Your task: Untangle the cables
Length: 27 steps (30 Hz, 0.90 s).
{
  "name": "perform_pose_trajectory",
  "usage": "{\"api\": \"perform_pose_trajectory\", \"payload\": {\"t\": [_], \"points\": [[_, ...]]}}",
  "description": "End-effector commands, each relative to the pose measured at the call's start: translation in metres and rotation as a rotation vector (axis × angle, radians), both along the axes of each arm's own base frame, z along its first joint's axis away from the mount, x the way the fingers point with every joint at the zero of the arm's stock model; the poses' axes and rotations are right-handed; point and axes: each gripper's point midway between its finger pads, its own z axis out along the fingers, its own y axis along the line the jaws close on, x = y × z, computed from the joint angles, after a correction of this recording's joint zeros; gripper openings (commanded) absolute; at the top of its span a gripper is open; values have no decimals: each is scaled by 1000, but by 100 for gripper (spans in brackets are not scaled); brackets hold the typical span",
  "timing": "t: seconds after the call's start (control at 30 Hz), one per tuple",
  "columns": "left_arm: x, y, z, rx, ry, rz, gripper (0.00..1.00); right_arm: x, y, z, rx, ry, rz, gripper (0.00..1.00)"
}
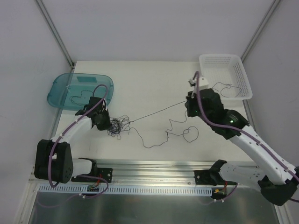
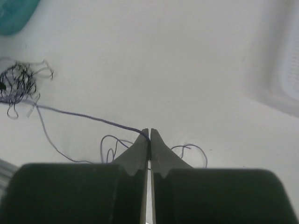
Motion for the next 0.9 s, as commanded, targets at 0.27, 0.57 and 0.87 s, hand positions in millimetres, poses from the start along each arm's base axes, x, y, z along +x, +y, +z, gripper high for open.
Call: {"api": "perform_pose_trajectory", "payload": {"t": [0.27,0.57,0.87], "points": [[11,11,23,48,-104,39,0,-17,-170,85,56,-213,-546,1],[10,8,29,30,-129,16,0,1,-135,24,100,-19,-431,1],[7,20,25,93,-117,44,0,5,-139,99,106,-112,-399,1]]}}
